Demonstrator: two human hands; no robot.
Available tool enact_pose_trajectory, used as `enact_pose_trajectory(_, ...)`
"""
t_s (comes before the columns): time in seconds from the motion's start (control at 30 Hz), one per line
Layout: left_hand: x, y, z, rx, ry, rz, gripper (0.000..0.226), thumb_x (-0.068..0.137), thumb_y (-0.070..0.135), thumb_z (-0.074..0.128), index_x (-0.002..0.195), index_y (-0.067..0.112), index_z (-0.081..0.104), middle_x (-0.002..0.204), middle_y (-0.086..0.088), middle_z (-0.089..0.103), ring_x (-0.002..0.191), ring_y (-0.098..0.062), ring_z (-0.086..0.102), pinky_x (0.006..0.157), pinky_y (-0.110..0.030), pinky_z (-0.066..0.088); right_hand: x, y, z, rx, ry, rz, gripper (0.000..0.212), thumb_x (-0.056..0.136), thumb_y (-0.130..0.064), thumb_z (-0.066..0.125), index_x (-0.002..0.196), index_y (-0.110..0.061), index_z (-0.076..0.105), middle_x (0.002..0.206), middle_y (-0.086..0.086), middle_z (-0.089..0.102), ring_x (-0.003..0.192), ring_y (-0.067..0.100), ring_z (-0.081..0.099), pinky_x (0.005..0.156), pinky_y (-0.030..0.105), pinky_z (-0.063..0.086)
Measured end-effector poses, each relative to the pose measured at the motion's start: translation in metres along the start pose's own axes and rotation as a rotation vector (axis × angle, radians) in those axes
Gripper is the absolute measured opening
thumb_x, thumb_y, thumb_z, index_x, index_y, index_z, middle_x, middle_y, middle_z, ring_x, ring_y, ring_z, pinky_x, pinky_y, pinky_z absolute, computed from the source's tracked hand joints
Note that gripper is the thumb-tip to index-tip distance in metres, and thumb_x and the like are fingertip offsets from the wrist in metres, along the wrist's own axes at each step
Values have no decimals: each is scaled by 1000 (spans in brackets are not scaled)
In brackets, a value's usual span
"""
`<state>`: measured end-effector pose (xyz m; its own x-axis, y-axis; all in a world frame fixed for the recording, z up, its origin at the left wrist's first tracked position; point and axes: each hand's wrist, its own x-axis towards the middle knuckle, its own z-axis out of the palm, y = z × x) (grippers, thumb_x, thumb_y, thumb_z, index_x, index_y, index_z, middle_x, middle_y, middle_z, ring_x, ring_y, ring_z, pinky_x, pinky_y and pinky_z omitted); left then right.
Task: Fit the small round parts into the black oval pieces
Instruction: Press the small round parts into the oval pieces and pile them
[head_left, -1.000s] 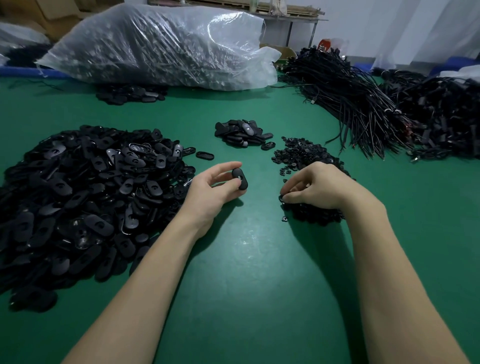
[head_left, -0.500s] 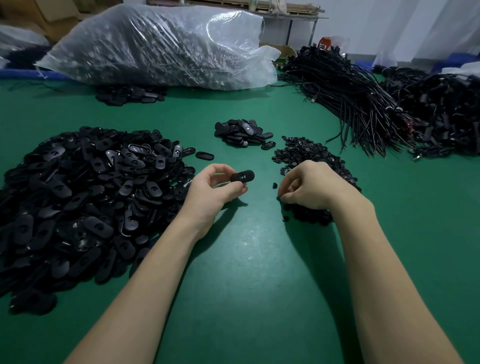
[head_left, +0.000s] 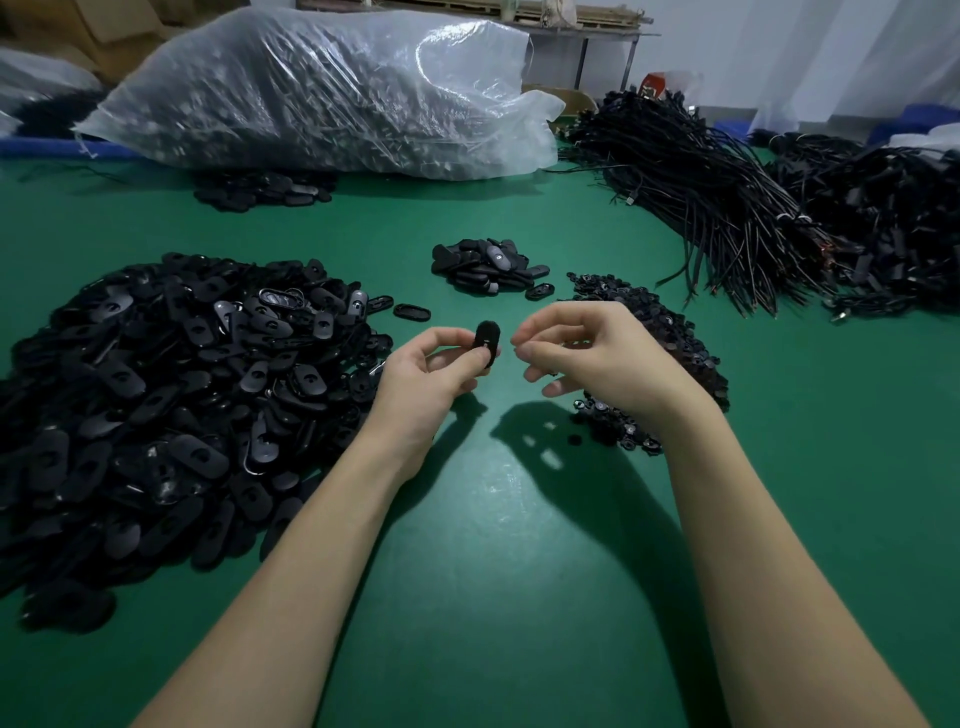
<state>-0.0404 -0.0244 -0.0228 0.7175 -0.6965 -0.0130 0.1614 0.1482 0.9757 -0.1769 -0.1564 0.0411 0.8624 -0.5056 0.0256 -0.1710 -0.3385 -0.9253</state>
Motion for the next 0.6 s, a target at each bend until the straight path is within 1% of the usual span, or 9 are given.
enact_pose_trajectory(0.1,-2,1,1,-77,8,16,22,85,0,76,98,13,63,101,-16,73,88,-24,76,82,-31,58,3,0,10,81,-23,6,7,94,-10,74,96,-15,78,82,8,77,73,13,73,65,24,58)
enact_pose_trajectory(0.2,-4,2,3,-108,-18,40,31,86,-3,73,111,13,67,105,-21,69,92,-30,76,83,-33,60,6,1,15,113,3,20,13,95,-6,71,102,-11,80,83,6,78,76,11,73,68,24,60)
enact_pose_trajectory(0.27,-5,3,5,-125,-44,44,24,91,0,69,112,11,70,103,-20,74,94,-31,75,84,-33,60,7,1,16,129,27,34,14,96,-5,69,103,-9,80,83,9,79,77,12,74,69,24,60)
enact_pose_trajectory(0.33,-6,3,6,-114,-35,34,16,95,4,65,109,9,70,98,-15,77,94,-28,76,80,-29,60,7,2,17,142,59,58,13,96,-4,69,103,-7,79,82,10,79,76,13,74,69,25,61)
enact_pose_trajectory(0.47,-7,4,6,-111,-33,23,13,96,3,63,109,4,66,95,-13,78,93,-25,76,76,-25,59,8,1,19,139,145,91,5,92,-1,73,95,-3,76,79,11,77,73,16,75,72,30,64)
enact_pose_trajectory(0.6,-9,6,9,-127,-40,24,10,95,0,64,104,5,65,94,-14,78,93,-26,76,76,-25,59,9,1,18,119,189,109,5,91,0,74,90,-4,76,76,11,77,73,19,77,74,32,64)
